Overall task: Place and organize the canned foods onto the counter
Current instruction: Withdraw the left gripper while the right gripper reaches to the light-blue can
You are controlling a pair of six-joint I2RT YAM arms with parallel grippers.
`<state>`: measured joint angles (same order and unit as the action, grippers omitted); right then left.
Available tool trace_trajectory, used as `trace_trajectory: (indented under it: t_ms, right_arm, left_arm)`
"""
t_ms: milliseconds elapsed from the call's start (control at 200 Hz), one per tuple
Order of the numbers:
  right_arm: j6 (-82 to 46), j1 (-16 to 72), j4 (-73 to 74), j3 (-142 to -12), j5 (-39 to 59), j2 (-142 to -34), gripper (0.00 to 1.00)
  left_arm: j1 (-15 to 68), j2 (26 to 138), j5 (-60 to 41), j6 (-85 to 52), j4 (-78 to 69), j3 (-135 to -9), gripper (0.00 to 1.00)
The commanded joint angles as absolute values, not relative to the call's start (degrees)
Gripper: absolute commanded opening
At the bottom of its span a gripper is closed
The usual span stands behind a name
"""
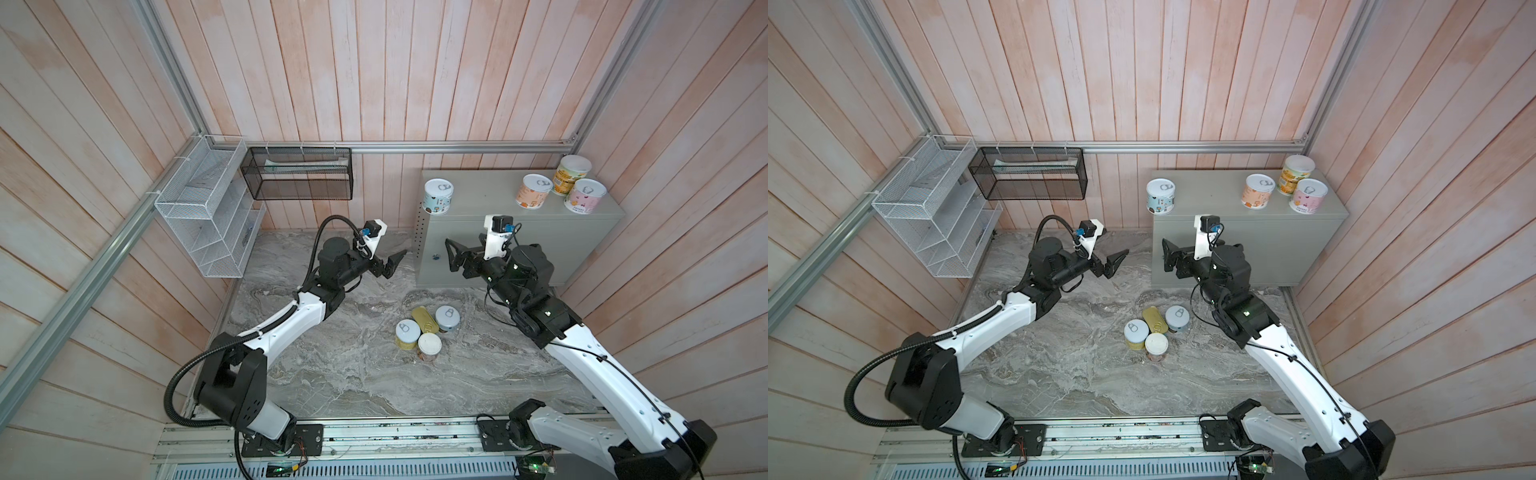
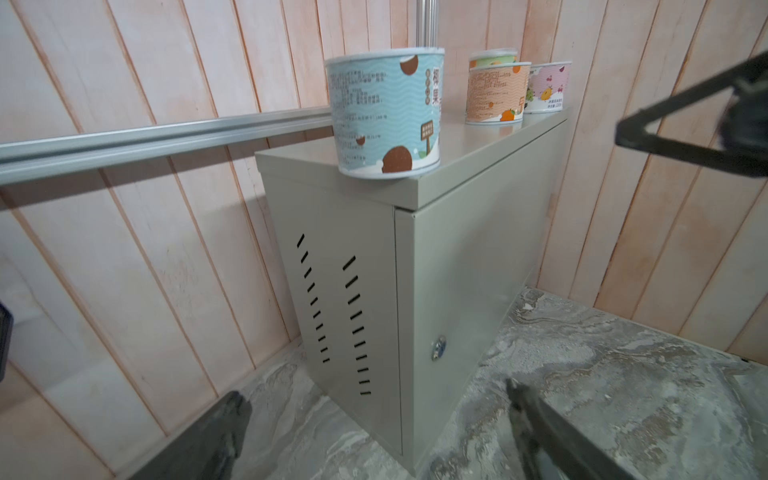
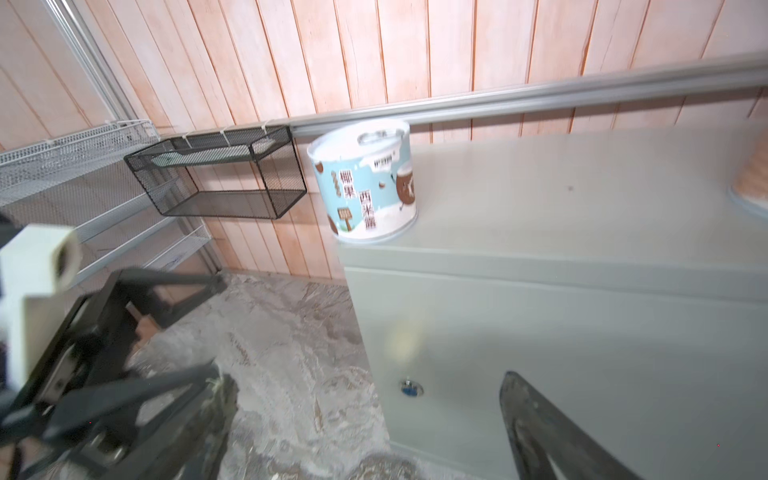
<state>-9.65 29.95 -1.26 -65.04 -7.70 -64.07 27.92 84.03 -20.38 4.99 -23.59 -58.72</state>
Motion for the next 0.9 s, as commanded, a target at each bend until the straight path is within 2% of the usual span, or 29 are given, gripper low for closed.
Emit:
trace_trajectory:
  t_ms: [0, 310, 665, 895]
  right_arm:
    - [-1.8, 30.1, 1.9, -70.6, -10.5, -69.6, 0.98]
    - [4.5, 29.4, 2.9, -85.8, -11.0, -83.7, 0.98]
    - [5.0, 28.7, 0.3, -95.9, -11.7, -93.4, 0.98]
    - [6.1, 28.6, 0.4, -97.9, -14.4, -96.6, 0.98]
  left_arm:
    - [28.4, 75.8, -17.5, 0.9, -25.6, -53.1, 1.00]
    - [28.7, 61.1, -14.3, -2.7, -20.4, -42.9, 1.00]
    - [28.8, 52.5, -14.0, -4.0, -15.9, -38.9, 1.00]
    - [28.8, 50.1, -13.8, -3.0, -13.5, -38.3, 1.00]
